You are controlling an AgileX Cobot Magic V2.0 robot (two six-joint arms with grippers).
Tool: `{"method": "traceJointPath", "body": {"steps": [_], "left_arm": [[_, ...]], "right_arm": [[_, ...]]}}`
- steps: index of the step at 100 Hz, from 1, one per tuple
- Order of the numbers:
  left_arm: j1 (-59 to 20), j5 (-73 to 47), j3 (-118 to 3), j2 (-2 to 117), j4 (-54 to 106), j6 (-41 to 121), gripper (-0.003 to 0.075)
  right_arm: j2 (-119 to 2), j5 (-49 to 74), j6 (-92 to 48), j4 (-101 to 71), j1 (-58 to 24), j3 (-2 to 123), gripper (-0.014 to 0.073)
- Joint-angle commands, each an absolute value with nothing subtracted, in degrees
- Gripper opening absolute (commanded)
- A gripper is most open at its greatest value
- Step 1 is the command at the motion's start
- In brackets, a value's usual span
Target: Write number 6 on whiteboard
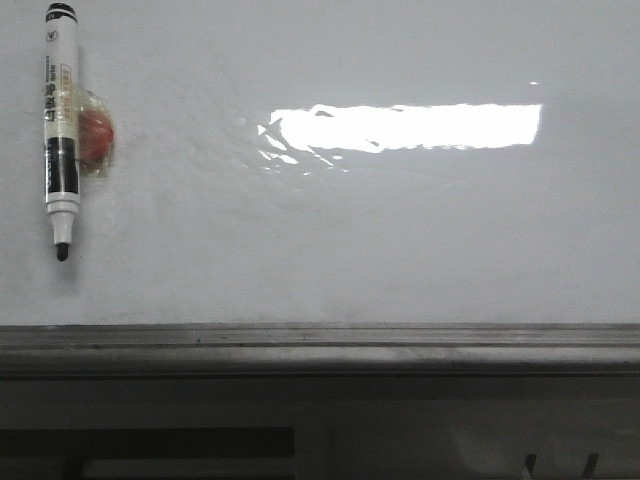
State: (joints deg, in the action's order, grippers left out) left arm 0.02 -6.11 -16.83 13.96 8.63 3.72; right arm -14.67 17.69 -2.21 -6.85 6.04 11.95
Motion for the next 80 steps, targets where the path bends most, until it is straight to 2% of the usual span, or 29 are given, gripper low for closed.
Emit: {"method": "traceJointPath", "body": {"steps": [1,20,49,67,80], "left_arm": [[-1.97,0.00,-18.44,15.01,9.34,3.75,0.0399],[-11.08,-1.96,-18.44,16.05,8.39,3.85,0.0400],[-31.16,0.80,-18.44,26.41,6.96,5.31,0.0399],[-37.67,4.89,-18.44,34.70,10.28,5.07,0.0400],[-39.40,8.31,-18.44,39.97,14.15,5.07,0.0400]], "right_arm": [[-15.76,11.71,-2.26,-6.66,5.82,13.80,-0.0063],[-15.76,11.62,-2.26,-6.66,5.82,13.80,-0.0063],[-15.76,11.73,-2.26,-6.66,5.82,13.80,-0.0063],[-15.76,11.73,-2.26,-6.66,5.82,13.80,-0.0063],[-15.76,11.73,-2.26,-6.66,5.82,13.80,-0.0063]]}}
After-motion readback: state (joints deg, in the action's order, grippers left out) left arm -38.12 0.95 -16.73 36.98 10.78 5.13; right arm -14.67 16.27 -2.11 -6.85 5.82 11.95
